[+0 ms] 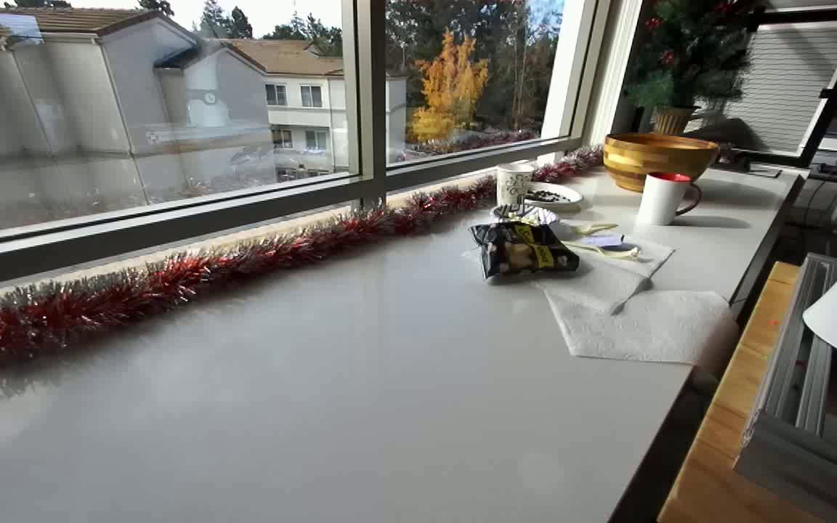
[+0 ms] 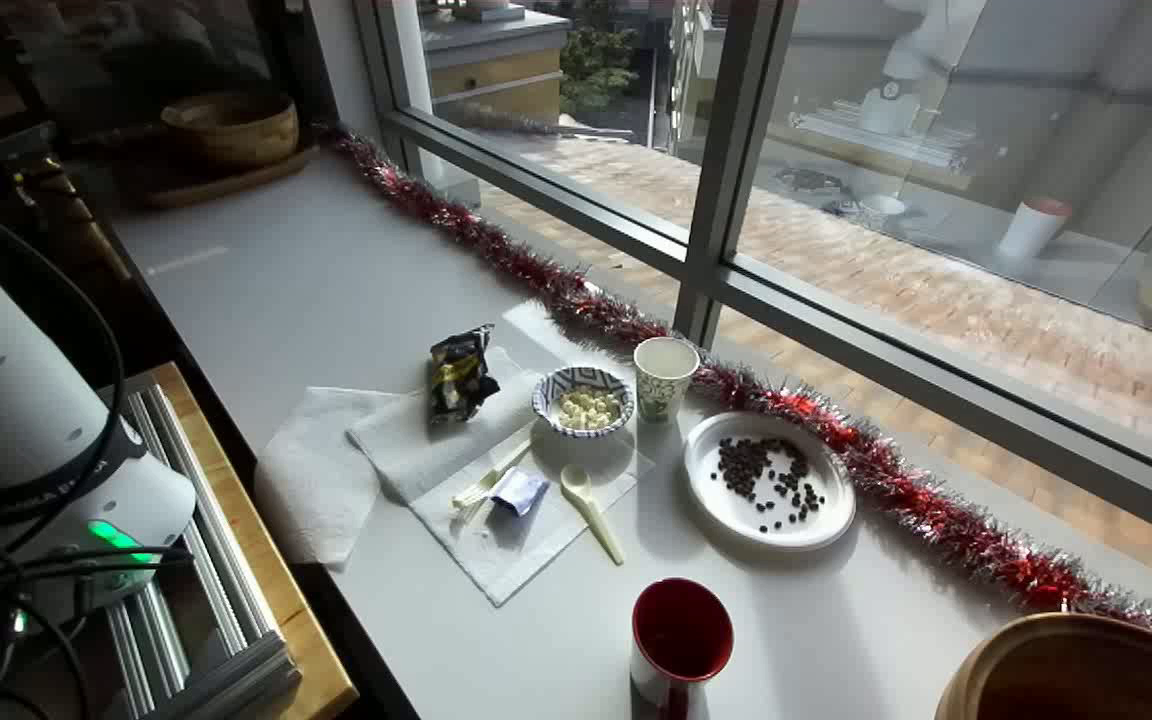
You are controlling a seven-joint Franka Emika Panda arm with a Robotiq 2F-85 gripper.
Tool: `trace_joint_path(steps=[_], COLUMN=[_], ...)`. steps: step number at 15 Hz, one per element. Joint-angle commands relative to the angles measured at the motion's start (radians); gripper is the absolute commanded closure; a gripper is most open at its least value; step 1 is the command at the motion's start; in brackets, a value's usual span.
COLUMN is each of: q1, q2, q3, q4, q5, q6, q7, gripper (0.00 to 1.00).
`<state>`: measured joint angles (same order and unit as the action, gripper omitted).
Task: Pick up the folk and get a popcorn from the bowl
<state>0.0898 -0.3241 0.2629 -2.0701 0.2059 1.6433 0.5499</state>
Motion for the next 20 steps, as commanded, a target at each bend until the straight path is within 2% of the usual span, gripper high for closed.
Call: trace_joint_path(steps=[1,12,15,16,20], q1=[0.009,0.009,-0.012,-0.017,-0.047], q2=[0.002,0.002,0.053,0.070,0.120], q3=[-0.008,-0.008,-0.060,-0.093,-0.190], q4=[0.003,0.003,0.053,0.072,0.086], q5=[-0.003,-0.003,-0.004,0.021,-0.023], q6=[-0.003,-0.003,-0.024,-0.039,-0.036], q7=[0.003,0.003,-0.097,-0.152,-0.374], gripper=[0.00,0.00,0.00,0.00,0.00])
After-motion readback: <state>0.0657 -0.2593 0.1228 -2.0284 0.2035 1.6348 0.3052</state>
